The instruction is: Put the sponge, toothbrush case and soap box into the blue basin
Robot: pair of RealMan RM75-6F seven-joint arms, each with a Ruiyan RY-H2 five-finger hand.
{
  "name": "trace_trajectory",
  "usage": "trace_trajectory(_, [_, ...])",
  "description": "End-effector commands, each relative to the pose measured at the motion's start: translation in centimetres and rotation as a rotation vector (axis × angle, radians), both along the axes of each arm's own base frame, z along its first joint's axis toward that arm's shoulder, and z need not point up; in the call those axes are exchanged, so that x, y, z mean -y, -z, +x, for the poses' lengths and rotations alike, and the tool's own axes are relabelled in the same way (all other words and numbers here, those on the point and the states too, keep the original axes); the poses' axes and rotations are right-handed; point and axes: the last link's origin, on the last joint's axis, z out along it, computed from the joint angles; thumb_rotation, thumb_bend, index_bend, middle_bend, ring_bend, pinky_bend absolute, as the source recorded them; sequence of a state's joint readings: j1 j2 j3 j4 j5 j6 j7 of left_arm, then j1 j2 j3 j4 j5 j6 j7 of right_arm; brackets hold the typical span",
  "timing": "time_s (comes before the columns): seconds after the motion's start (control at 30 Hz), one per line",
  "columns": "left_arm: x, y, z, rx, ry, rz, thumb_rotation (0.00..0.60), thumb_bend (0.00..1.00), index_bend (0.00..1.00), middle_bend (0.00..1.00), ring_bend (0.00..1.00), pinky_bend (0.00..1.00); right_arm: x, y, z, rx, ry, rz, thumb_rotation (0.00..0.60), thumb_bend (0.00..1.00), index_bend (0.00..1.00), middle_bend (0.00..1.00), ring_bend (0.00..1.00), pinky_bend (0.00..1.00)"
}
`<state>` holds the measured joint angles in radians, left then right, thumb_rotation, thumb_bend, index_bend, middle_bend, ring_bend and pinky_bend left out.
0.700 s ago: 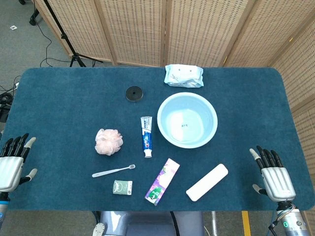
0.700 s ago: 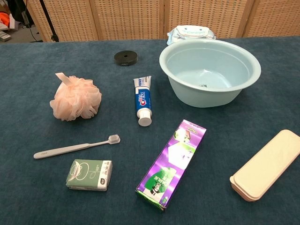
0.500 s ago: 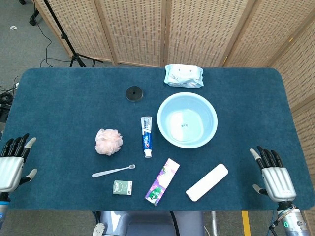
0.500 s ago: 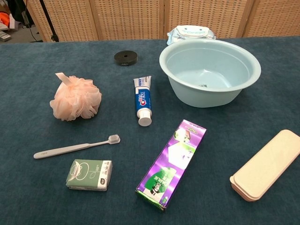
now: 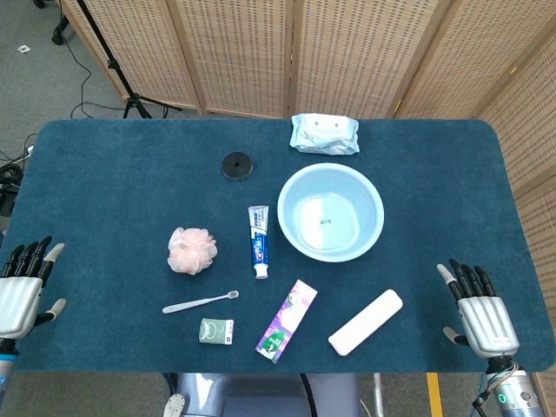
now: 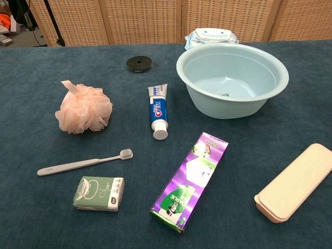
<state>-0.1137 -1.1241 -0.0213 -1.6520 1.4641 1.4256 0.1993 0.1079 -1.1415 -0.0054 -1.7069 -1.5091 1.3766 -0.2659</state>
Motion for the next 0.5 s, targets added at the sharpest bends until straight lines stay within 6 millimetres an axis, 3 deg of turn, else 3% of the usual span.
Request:
trace_trajectory(0.03, [0.08, 0.03, 0.14, -0.002, 0.005, -0.001, 0.6, 0.22, 0.0, 0.0, 0.0, 0.01, -0.05, -0.06, -0.02, 0.002, 0.001, 0.0, 0.6, 0.08, 0.0, 0.0, 0.0, 0.0])
trace_trajectory(0.5, [0.1, 0.33, 0.52, 0.02, 0.005, -0.028, 0.6, 0.22, 0.0, 0.0, 0.0, 0.01, -0.16, -0.27, -0.04, 0.005, 0.005, -0.001, 0.6, 0.08, 0.0, 0.0, 0.0, 0.0])
